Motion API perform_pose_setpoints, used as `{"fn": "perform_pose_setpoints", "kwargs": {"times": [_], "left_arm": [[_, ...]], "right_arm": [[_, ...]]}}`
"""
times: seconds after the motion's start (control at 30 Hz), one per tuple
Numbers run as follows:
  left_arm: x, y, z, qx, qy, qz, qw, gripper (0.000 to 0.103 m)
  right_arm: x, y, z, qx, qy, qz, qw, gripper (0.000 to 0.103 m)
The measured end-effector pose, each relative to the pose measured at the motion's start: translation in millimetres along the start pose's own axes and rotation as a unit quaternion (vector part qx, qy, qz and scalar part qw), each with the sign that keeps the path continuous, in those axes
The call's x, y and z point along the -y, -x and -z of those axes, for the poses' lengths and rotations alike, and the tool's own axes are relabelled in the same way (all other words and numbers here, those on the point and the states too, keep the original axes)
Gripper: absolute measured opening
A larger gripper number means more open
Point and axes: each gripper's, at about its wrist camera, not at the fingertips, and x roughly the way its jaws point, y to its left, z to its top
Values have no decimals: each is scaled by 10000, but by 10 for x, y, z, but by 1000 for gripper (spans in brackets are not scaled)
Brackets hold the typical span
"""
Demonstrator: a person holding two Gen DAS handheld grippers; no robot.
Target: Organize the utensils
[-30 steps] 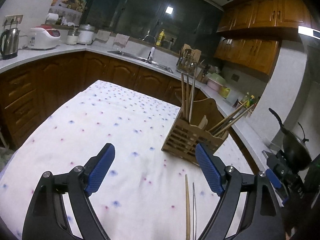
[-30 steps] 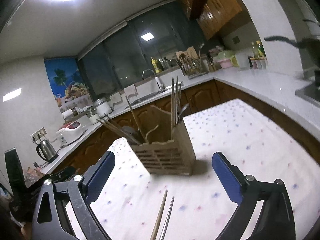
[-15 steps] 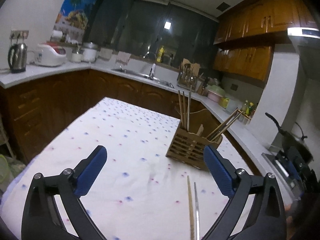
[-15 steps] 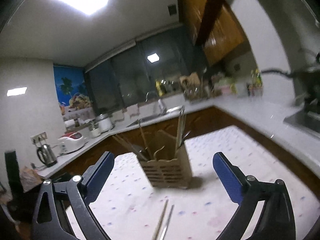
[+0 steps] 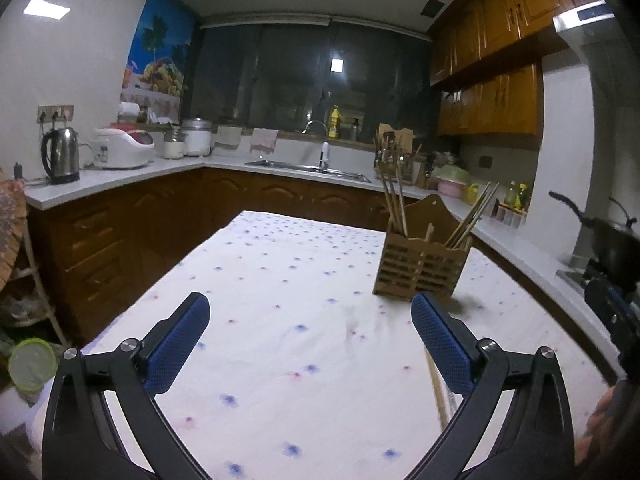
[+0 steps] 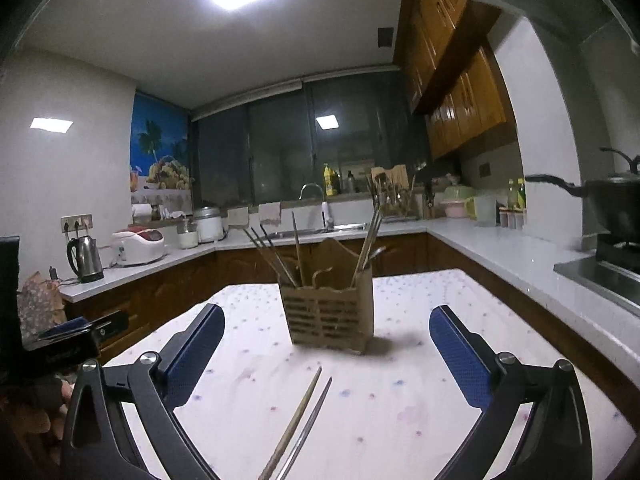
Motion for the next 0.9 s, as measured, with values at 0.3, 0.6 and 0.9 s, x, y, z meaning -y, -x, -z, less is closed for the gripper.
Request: {"fn": "perform_pose_setpoints", "kwargs": {"times": [0.3,0.6,0.9], "left_arm": [[133,-5,233,-40,-359,-181,9992,103],[226,-1,372,-130,-564,-257,9980,103],[309,10,420,-165,-686,-299,9971,103]], "right_arm": [[51,46,244,-230,-13,88,9997,103],[149,81,435,-385,-90,288,9988,103],[194,195,432,-217,-80,338,9992,103]]}}
